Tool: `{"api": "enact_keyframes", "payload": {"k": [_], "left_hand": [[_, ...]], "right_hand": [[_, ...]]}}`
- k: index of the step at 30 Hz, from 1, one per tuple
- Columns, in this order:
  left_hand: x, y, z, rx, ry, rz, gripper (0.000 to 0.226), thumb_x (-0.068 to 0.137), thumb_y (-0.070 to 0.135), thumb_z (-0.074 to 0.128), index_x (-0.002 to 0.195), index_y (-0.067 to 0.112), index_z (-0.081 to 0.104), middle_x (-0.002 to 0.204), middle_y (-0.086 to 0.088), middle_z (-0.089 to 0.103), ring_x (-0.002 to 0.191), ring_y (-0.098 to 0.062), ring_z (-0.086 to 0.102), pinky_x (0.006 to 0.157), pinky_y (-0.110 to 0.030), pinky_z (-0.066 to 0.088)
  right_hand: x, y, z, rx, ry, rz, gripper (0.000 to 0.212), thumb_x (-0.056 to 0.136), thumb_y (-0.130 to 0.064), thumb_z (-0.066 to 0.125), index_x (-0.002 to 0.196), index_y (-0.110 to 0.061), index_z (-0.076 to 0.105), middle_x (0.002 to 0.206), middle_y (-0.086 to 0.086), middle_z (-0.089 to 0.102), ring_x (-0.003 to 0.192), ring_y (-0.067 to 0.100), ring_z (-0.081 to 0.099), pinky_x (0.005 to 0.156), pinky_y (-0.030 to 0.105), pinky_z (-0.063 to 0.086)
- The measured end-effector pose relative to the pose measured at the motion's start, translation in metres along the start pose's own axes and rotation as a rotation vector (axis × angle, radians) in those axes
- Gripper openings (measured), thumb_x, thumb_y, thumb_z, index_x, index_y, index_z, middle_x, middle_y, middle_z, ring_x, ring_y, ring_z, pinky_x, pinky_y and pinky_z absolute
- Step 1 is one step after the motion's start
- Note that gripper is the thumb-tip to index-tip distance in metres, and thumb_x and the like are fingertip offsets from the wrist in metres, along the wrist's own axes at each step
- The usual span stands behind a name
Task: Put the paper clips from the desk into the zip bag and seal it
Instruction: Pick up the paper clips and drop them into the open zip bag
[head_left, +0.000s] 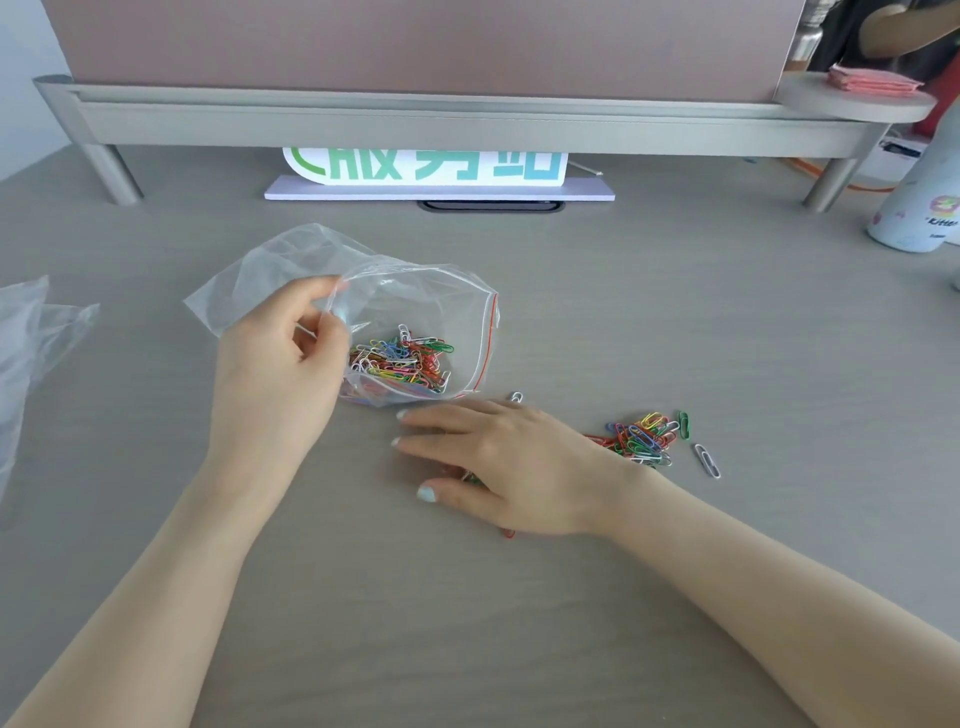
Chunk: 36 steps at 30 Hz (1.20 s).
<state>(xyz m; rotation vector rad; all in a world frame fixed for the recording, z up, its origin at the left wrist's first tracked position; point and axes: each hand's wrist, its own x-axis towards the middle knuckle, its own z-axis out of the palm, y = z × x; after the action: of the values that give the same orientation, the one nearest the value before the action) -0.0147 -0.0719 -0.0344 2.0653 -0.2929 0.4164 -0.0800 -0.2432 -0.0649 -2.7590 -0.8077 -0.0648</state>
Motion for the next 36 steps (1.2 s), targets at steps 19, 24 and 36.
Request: {"api": "enact_keyframes", "payload": {"k": [19,24,36], "left_hand": [[-0.001,-0.001,0.004,-0.010,-0.021,0.007,0.035,0.087,0.007,0.046,0.109,0.029,0.063,0.062,0.020,0.055,0.057,-0.015,0.048,0.048,-0.007,0.032],[-0.003,0.002,0.004,-0.022,-0.028,0.017,0.036,0.086,0.008,0.047,0.104,0.035,0.062,0.066,0.017,0.056,0.059,-0.014,0.049,0.049,-0.006,0.033],[-0.004,0.004,0.003,0.002,-0.063,0.037,0.034,0.086,0.007,0.049,0.102,0.033,0.063,0.071,0.001,0.059,0.056,-0.010,0.048,0.050,-0.008,0.033]], "right_hand": [[-0.031,0.045,-0.006,0.112,0.178,0.226,0.042,0.079,-0.055,0.049,0.113,-0.033,0.061,0.117,-0.015,0.057,0.104,0.008,0.051,0.088,0.023,0.036],[-0.038,0.047,-0.007,0.048,0.096,0.387,0.075,0.061,-0.080,0.041,0.126,-0.043,0.046,0.110,-0.025,0.035,0.110,0.003,0.033,0.093,0.020,0.016],[-0.033,0.040,-0.008,0.377,0.146,0.378,0.014,0.084,-0.020,0.064,0.094,-0.029,0.069,0.091,-0.012,0.052,0.076,0.010,0.054,0.074,0.027,0.047]]}}
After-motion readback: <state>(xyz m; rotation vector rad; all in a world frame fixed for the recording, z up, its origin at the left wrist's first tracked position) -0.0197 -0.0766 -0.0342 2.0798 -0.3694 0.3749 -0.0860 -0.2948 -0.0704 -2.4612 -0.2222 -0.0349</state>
